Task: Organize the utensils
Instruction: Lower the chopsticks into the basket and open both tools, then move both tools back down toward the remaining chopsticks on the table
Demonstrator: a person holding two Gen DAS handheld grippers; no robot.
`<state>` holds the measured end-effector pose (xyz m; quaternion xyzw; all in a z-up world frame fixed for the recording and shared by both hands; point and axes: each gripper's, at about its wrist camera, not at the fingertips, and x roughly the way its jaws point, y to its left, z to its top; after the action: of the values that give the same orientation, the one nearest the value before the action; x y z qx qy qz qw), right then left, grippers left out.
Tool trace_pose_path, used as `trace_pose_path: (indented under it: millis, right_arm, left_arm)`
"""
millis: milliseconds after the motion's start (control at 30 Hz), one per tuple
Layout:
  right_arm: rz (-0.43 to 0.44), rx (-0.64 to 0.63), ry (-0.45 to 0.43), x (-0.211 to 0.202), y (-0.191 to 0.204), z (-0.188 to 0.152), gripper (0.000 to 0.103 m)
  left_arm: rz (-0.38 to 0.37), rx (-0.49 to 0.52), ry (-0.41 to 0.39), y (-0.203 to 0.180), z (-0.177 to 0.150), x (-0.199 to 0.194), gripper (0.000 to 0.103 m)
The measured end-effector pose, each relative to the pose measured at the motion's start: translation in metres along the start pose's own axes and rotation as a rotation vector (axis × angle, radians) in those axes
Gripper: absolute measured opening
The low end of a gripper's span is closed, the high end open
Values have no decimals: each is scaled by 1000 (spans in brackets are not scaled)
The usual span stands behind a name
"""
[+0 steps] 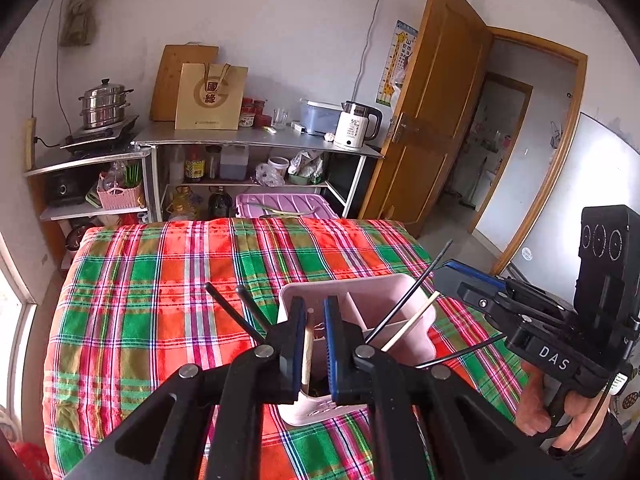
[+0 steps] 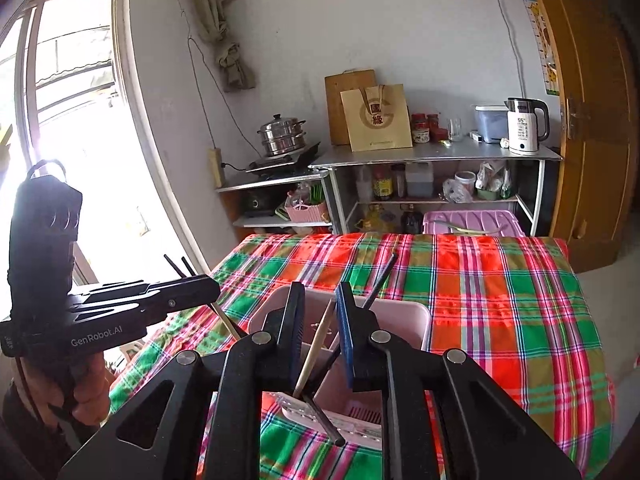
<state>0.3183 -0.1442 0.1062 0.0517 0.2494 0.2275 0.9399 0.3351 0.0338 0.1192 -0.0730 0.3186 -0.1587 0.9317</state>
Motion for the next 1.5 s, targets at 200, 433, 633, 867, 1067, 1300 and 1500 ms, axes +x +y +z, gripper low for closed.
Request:
trace_pose_path:
  millis: [200, 433, 633, 867, 1067, 1300, 1500]
  right_arm:
    - [2, -24, -49, -31, 6, 2, 17]
    - [-1, -31, -79, -77, 8, -25, 17]
    - [-29, -44, -72, -113, 11, -66, 18]
    - [-33, -24, -32, -133, 8, -116, 18]
    - [-34, 9, 5, -139, 5, -143, 18]
    - [-54, 35, 41, -134, -5, -154, 18]
    - [-92, 81, 90, -123, -22, -164, 18]
  left_arm:
    - [2, 14, -53, -8, -4, -31, 11]
    - [17, 46, -99, -24, -43, -74, 12]
    - [39, 65, -95, -35, -94, -97, 12]
    - [72, 59, -47, -37, -155, -108, 12]
    - [77, 50, -1, -34, -191, -112, 12]
    - [71, 30, 44, -31, -207, -105, 12]
    - [51, 41, 76, -42, -205, -91, 12]
